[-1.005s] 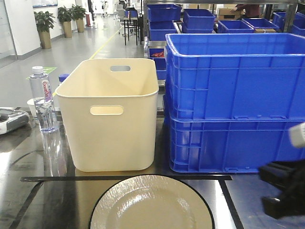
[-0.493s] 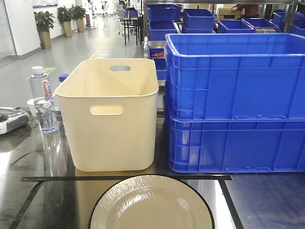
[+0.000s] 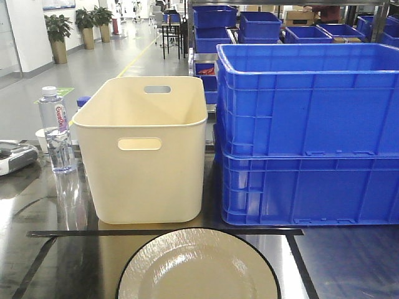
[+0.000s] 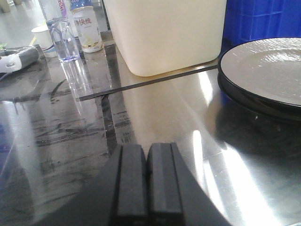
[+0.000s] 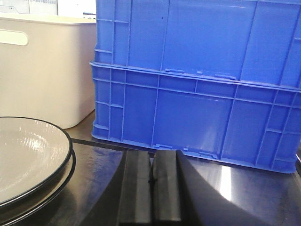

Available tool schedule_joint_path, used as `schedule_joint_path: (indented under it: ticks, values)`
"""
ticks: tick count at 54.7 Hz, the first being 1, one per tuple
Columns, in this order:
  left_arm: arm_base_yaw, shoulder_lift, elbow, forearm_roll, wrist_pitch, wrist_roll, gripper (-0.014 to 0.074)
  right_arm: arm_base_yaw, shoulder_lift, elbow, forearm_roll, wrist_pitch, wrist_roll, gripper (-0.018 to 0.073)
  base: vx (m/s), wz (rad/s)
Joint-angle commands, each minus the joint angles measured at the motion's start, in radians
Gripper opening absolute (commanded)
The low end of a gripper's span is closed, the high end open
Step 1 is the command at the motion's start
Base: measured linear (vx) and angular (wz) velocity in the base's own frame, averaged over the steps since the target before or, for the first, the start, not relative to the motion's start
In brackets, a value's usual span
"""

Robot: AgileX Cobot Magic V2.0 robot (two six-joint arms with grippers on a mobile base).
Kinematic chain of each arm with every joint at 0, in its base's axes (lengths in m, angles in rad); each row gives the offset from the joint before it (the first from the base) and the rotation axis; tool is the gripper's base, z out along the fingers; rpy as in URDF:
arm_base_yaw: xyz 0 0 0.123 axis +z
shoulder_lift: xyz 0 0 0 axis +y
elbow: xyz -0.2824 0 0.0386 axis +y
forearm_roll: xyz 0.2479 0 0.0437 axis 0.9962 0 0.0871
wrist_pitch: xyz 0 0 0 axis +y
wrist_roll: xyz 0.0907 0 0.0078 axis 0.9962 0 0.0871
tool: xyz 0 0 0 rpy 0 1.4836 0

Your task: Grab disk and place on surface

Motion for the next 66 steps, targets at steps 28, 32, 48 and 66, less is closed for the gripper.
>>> schedule_joint_path:
  ticks: [28,32,48,66]
  values:
    - [-0.001,-0.084,0.226,0.201,-0.429,-0.091,-0.0004,-0.003,0.008,-0.03,-0.014,-0.087,-0.007,-0.0006,0.0,0.0]
    - [0.0,-0.076,0.327,0.209,-0.569,-0.103,-0.0004,-0.003,0.007,-0.03,-0.014,-0.082,-0.007,-0.0006,0.0,0.0]
    - [-0.001,-0.078,0.491,0.248,-0.676,-0.219,-0.0004,-0.003,0.011,-0.03,-0.014,-0.088,-0.007,-0.0006,0.0,0.0]
    - [0.0,-0.077,0.491,0.237,-0.675,-0.22,-0.0004,-0.003,0.011,-0.03,-0.014,-0.09,-0.007,-0.0006,0.0,0.0]
